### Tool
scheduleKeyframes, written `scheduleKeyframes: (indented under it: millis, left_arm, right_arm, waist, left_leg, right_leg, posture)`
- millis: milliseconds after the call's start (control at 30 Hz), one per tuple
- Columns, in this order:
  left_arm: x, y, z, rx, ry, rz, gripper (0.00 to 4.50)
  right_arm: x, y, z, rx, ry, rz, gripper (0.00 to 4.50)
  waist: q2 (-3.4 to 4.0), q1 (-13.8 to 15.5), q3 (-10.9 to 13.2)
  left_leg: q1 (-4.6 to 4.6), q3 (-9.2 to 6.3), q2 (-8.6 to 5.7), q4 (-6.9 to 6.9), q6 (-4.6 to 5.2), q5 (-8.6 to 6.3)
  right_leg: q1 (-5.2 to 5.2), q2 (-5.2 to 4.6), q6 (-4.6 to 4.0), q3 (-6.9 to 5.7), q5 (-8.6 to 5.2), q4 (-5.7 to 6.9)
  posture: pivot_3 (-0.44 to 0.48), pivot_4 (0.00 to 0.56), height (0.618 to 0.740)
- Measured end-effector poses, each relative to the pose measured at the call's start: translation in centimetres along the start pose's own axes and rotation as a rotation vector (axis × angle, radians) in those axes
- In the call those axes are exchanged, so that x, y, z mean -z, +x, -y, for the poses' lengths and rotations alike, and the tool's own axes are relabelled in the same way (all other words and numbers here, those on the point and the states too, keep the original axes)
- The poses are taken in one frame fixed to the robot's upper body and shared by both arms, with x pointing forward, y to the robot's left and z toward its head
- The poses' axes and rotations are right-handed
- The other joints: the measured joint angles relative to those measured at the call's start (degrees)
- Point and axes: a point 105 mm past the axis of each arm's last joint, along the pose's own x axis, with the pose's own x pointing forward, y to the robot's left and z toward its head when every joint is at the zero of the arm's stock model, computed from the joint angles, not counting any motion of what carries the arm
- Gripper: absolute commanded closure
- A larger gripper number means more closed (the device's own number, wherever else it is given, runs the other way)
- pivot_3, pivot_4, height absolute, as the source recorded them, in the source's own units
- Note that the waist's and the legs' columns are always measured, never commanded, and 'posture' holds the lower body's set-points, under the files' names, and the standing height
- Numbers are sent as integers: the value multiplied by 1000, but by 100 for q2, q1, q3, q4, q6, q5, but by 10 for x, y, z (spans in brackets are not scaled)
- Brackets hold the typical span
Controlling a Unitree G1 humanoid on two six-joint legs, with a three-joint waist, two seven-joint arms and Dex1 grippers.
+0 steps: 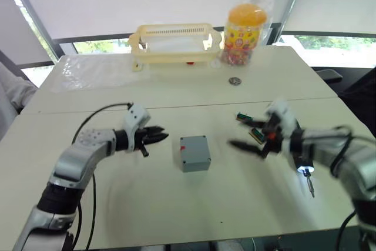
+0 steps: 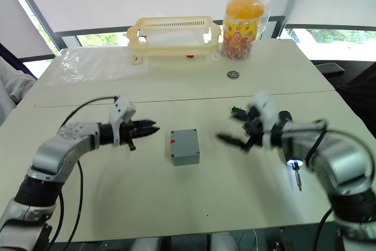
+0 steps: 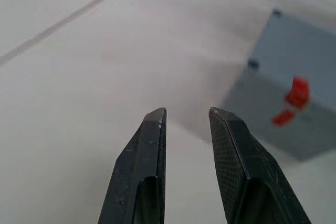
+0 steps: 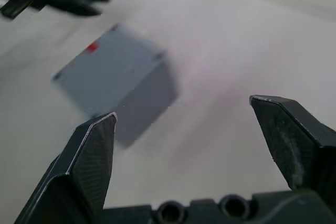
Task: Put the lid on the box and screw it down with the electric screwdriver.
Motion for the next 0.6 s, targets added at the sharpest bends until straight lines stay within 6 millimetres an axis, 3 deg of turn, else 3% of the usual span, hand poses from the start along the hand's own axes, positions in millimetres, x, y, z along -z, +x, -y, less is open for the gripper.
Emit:
scheduleKeyframes:
  millis: [100,233,467,600]
  left_arm:
    - [11,0,4,2,-2,-32,3255]
    - [30,14,25,81,-35,-72,3255]
    - [33,28,28,94,25,-91,3255]
    - [29,38,25,99,103,-101,3255]
  right_arm:
    - [10,2,-4,25,-22,0,58]
    - [31,17,-17,-5,23,-13,58]
    - [35,29,-25,-41,12,-4,58]
    - [32,45,-46,-146,82,34,58]
  waist:
    - [-10,14,-7]
    - [-16,-24,-10]
    - [-16,-32,-11]
    - [-16,-29,-11]
  left_leg:
    - [21,1,-9,3,-12,6]
    - [23,1,-7,0,-12,6]
    - [29,-2,5,-11,-12,6]
    - [28,-2,5,-9,-12,7]
  right_leg:
    - [34,-6,-2,1,0,-19]
    - [29,-1,0,2,1,-12]
    - [21,17,-1,1,1,0]
    - [22,16,-1,1,1,1]
  posture:
    - [0,150,740]
    - [0,150,740]
    - [0,150,740]
    - [0,150,740]
